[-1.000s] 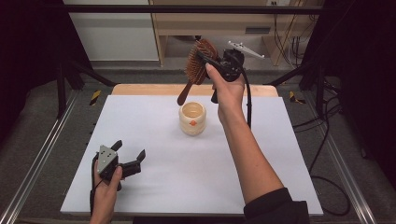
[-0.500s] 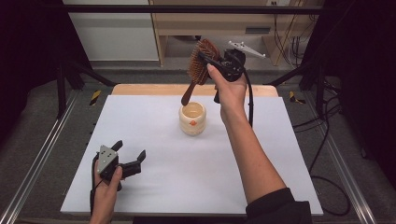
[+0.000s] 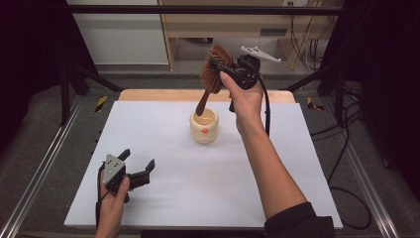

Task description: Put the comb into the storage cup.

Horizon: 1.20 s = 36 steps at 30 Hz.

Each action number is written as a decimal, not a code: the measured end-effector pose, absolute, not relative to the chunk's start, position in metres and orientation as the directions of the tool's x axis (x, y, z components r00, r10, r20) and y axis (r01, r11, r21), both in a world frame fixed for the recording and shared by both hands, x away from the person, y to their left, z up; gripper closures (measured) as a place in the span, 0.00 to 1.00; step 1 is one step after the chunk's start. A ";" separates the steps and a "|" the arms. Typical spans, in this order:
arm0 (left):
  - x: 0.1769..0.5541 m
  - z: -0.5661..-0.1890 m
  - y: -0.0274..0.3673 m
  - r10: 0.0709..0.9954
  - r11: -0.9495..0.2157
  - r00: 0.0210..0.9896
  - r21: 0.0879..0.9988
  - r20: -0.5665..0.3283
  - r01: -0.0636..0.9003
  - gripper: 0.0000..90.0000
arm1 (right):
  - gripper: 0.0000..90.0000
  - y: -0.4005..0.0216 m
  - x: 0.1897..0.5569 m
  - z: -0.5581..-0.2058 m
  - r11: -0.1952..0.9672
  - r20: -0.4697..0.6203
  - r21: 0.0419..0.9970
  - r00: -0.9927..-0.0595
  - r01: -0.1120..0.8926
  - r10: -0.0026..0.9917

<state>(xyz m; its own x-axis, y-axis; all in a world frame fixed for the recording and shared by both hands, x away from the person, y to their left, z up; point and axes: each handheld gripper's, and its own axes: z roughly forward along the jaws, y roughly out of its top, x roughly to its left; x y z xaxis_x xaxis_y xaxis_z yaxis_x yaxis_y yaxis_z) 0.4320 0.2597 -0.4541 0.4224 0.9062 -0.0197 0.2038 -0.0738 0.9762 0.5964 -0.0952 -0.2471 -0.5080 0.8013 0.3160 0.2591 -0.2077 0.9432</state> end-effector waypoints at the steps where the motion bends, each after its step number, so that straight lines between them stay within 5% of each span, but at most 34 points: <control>1: 0.432 -0.454 0.260 0.906 -0.077 0.424 0.976 -0.017 0.205 0.04 | 0.57 -0.095 0.596 -0.248 -0.205 0.314 0.944 -0.508 0.260 0.802; 36: 0.433 -0.454 0.257 0.897 -0.089 0.441 0.976 -0.009 0.201 0.03 | 0.57 -0.111 0.605 -0.265 -0.187 0.298 0.945 -0.478 0.267 0.826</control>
<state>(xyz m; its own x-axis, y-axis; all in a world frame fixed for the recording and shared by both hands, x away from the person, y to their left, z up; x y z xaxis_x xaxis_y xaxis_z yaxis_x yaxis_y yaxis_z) 0.4334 0.2568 -0.4541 0.4413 0.8973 -0.0091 0.2008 -0.0889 0.9756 0.6051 -0.1106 -0.2647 -0.4777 0.8263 0.2983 0.2671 -0.1869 0.9454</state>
